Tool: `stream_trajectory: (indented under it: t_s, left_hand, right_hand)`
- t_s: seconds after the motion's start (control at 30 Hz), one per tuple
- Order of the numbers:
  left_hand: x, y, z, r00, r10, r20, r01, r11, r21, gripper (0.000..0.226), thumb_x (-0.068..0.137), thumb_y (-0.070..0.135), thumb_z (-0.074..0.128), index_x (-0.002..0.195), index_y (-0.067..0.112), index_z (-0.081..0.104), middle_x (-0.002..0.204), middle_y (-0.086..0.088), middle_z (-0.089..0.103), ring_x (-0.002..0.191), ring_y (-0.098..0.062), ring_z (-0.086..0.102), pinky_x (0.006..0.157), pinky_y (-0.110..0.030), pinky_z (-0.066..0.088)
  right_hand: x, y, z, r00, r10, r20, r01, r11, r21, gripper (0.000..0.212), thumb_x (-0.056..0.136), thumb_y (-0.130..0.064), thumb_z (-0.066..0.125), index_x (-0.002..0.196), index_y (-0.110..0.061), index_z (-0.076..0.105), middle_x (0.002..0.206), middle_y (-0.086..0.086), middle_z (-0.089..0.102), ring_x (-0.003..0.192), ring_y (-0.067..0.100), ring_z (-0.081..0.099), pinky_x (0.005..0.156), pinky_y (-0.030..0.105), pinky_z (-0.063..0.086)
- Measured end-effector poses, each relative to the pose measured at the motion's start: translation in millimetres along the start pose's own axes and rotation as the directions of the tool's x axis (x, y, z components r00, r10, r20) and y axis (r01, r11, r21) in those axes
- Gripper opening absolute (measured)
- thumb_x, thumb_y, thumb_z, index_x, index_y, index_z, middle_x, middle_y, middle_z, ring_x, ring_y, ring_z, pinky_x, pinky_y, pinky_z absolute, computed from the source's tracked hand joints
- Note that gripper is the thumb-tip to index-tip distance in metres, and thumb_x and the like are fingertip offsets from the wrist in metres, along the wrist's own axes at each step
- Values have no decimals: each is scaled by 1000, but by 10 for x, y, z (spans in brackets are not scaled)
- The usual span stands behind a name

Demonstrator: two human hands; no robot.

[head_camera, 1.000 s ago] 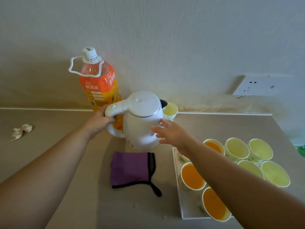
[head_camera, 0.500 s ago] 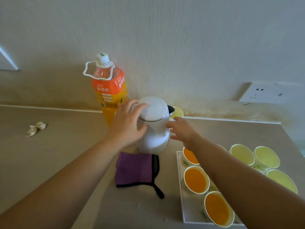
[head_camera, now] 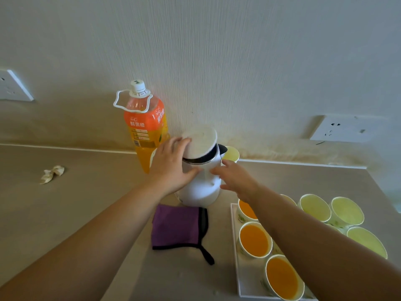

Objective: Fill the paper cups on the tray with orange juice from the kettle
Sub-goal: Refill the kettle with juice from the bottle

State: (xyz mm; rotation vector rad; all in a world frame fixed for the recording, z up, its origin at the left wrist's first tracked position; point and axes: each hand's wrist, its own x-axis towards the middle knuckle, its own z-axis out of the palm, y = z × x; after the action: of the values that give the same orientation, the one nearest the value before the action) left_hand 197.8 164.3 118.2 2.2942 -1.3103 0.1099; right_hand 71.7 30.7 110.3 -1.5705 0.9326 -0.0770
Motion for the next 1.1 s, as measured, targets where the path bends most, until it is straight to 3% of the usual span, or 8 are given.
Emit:
stream_trajectory:
  t_s: [0.23, 0.43, 0.57, 0.7, 0.77, 0.93, 1.0, 1.1]
  left_hand:
    - [-122, -116, -276, 971, -212, 111, 235, 768, -596, 55, 82, 22, 68, 132, 26, 45, 132, 8, 50, 121, -4, 46, 95, -24, 38]
    - [31, -423, -462, 885, -463, 52, 372, 634, -678, 30, 84, 14, 62, 111, 26, 57, 104, 8, 62, 107, -19, 58, 84, -25, 44]
    - [280, -585, -572, 799, -599, 54, 442, 525, -727, 68, 71, 23, 79, 130, 12, 46, 123, -4, 57, 106, -24, 58, 86, -38, 48]
    - [531, -674, -644, 785, -620, -2, 424, 539, -728, 88, 65, 28, 86, 138, 15, 38, 120, 5, 51, 104, -16, 52, 66, -20, 41]
    - [633, -679, -653, 812, -581, -58, 369, 586, -721, 90, 52, 41, 90, 129, 22, 49, 117, 6, 60, 104, -16, 59, 75, -26, 48]
    - [811, -848, -356, 813, -572, -112, 395, 682, -615, 110, 26, 81, 76, 118, 24, 56, 107, 3, 67, 98, -18, 65, 85, -40, 56]
    - [814, -819, -334, 780, -608, -147, 410, 675, -613, 101, 30, 78, 76, 112, 23, 59, 100, 3, 68, 90, -15, 67, 75, -34, 58]
    - [795, -745, -335, 769, -609, -194, 401, 695, -597, 70, 43, 53, 77, 104, 21, 61, 89, 5, 68, 77, -11, 66, 58, -20, 51]
  right_hand:
    - [-36, -23, -87, 998, 3, 70, 3, 997, -84, 52, 89, -27, 60, 137, -17, 44, 129, 7, 54, 114, 25, 54, 87, 34, 51]
    - [-273, -478, -248, 986, 67, 154, 23, 855, -518, 26, 96, -24, 53, 105, 0, 58, 84, 6, 67, 64, 18, 64, 59, 25, 52]
    - [-401, -1161, -249, 979, -110, 169, 197, 699, -687, 25, 93, -19, 49, 70, -9, 55, 62, 3, 59, 49, 16, 47, 45, 19, 38]
    - [-294, -1726, 0, 928, -321, 190, 360, 638, -680, 29, 90, -21, 48, 62, -12, 48, 56, 3, 48, 47, 17, 38, 45, 21, 31]
    - [-122, -1900, 200, 887, -427, 176, 418, 581, -698, 30, 94, -27, 48, 67, -12, 49, 61, 1, 46, 50, 12, 39, 49, 21, 32]
    - [381, -2117, 715, 785, -596, 169, 490, 431, -758, 48, 96, -48, 46, 129, -13, 45, 108, 4, 60, 79, 11, 52, 67, 21, 42]
    - [540, -2173, 847, 786, -583, 203, 467, 347, -813, 53, 95, -53, 42, 132, -15, 43, 119, 5, 59, 90, 16, 53, 74, 26, 43]
    - [657, -2265, 957, 782, -583, 223, 398, 190, -898, 56, 92, -63, 36, 115, -16, 56, 98, 0, 61, 77, 13, 52, 60, 23, 39]
